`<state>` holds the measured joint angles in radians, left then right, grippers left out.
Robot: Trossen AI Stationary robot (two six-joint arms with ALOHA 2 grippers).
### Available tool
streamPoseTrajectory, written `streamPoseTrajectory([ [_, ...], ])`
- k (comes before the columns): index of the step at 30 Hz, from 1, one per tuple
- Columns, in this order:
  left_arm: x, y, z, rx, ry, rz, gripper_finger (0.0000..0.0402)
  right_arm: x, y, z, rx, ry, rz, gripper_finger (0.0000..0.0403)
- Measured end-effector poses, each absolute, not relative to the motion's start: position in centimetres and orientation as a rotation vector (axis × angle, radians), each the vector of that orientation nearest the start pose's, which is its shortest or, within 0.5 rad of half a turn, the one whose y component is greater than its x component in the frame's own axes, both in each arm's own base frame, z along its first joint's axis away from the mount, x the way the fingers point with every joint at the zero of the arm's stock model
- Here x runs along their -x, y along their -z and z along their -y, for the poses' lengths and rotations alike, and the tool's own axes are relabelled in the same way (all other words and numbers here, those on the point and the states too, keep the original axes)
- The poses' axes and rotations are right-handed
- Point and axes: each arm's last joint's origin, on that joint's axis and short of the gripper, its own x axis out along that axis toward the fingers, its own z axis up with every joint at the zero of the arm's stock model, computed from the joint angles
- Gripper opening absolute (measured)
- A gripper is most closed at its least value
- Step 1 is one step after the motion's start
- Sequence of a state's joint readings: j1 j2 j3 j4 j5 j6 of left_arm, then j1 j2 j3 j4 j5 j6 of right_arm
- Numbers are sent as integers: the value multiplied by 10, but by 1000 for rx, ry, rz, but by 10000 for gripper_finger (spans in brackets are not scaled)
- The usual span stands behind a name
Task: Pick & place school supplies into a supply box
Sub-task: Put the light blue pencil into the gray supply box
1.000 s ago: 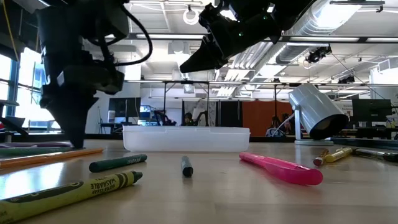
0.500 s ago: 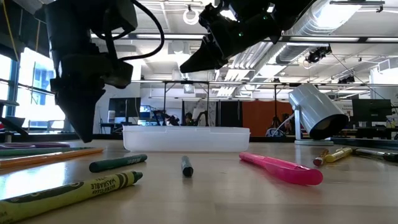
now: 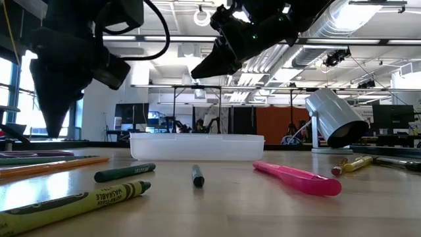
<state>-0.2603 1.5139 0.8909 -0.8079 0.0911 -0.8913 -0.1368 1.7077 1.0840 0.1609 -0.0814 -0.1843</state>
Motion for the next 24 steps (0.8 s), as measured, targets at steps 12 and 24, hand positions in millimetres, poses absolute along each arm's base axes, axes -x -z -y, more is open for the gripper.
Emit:
streamPoseTrajectory([
  [12,-244,-151,92,425,-571,-1367,117,-373,-228,49,156,6,-462,91],
  [24,-254,-127,96,433,-629,-1360,117,-374,-228,49,157,7,-457,91],
])
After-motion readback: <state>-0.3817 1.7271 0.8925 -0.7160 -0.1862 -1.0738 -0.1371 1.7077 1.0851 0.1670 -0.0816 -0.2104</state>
